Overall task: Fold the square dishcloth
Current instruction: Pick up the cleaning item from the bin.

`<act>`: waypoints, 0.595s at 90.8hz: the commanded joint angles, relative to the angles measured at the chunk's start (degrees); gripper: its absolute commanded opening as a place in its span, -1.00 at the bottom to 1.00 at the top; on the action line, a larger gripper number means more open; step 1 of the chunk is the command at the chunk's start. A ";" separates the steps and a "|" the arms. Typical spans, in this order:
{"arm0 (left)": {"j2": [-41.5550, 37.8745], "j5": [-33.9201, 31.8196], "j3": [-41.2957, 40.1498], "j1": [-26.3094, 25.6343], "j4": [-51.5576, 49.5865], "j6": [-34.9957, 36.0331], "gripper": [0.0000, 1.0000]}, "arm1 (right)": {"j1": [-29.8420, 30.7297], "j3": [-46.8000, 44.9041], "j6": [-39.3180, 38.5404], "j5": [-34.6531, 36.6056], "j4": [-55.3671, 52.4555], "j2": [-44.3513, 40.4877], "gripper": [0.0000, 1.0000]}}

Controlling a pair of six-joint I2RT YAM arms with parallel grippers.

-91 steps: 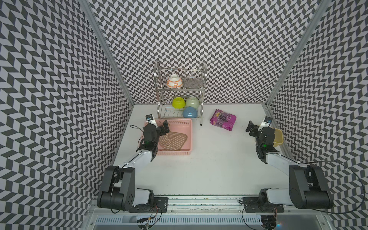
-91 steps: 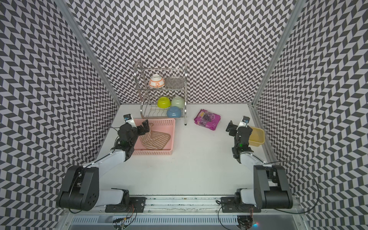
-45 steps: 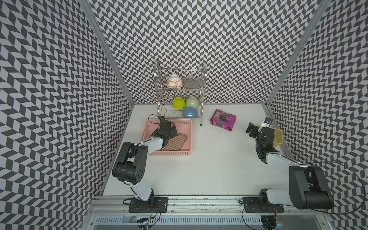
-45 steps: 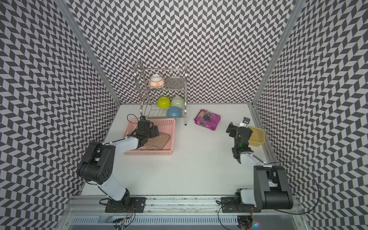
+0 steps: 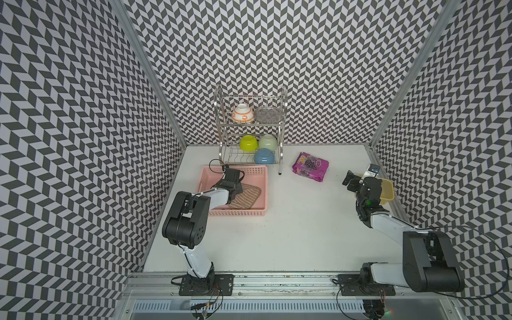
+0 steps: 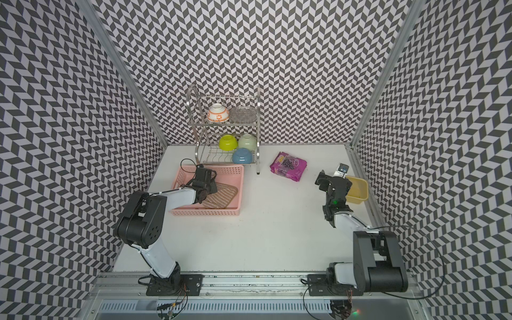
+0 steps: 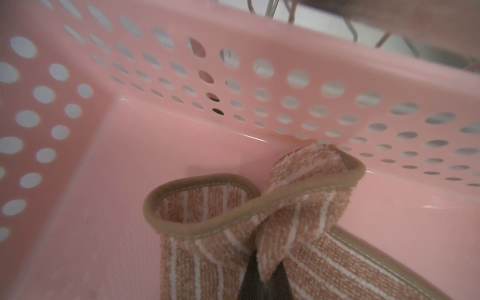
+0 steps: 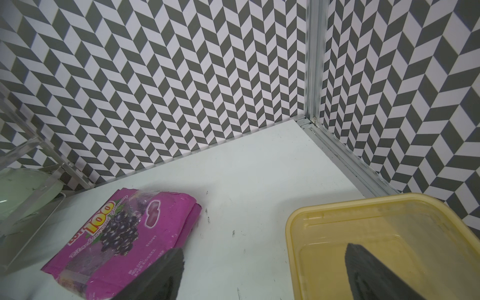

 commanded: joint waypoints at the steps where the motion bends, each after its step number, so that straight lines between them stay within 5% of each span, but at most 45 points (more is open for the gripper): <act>1: -5.30 -0.69 1.98 -0.39 -1.24 1.00 -1.00 | 0.30 0.24 0.68 1.18 1.47 -1.96 0.99; 20: -12.82 -0.23 5.86 -3.85 -4.38 3.81 -1.00 | 0.30 0.54 1.62 3.06 -0.06 -2.65 0.99; 54: -15.94 2.03 14.84 -22.41 -5.06 3.52 -1.00 | 0.30 1.11 4.73 8.62 -3.30 -4.27 1.00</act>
